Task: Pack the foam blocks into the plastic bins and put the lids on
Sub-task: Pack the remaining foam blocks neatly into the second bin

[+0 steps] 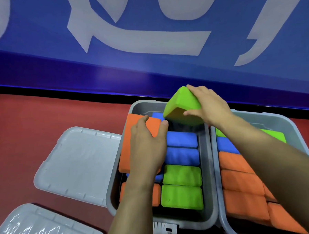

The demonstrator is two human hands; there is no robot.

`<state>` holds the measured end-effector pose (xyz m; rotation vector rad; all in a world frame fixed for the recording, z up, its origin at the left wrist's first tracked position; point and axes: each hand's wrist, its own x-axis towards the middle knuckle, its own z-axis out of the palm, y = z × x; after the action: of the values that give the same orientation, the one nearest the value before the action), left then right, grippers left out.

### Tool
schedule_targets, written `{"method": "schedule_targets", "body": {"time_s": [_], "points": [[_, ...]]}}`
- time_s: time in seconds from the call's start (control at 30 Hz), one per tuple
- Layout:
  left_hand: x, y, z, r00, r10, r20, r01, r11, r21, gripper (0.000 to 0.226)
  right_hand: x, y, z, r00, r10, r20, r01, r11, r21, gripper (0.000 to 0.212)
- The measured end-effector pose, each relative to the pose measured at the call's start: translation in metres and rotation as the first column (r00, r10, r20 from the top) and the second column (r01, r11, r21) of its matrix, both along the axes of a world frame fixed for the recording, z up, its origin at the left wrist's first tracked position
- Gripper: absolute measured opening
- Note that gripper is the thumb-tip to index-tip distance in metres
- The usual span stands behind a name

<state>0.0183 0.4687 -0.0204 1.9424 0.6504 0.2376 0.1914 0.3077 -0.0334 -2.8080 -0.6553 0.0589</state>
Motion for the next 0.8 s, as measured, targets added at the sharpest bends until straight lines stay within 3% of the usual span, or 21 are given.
{"method": "schedule_targets", "body": {"time_s": [0.17,0.33,0.57,0.8], "points": [[-0.014,0.018,0.004,0.992,-0.119,-0.027,0.122,0.943,0.309,0.059,0.039,0.014,-0.022,0.983,0.152,-0.106,-0.175,0.949,-0.262,0.099],[-0.025,0.035,-0.011,0.958,-0.149,-0.247,0.252,0.847,0.468,0.069,0.056,0.026,-0.065,0.96,0.188,-0.206,-0.246,0.919,-0.309,0.097],[-0.027,0.046,-0.02,0.944,-0.162,-0.289,0.298,0.796,0.528,0.073,0.057,0.034,-0.133,0.904,0.131,-0.407,-0.253,0.931,-0.264,0.078],[-0.028,0.049,-0.02,0.945,-0.144,-0.294,0.284,0.808,0.516,0.074,0.055,0.04,-0.185,0.907,0.006,-0.421,-0.143,0.945,-0.295,0.069]]}}
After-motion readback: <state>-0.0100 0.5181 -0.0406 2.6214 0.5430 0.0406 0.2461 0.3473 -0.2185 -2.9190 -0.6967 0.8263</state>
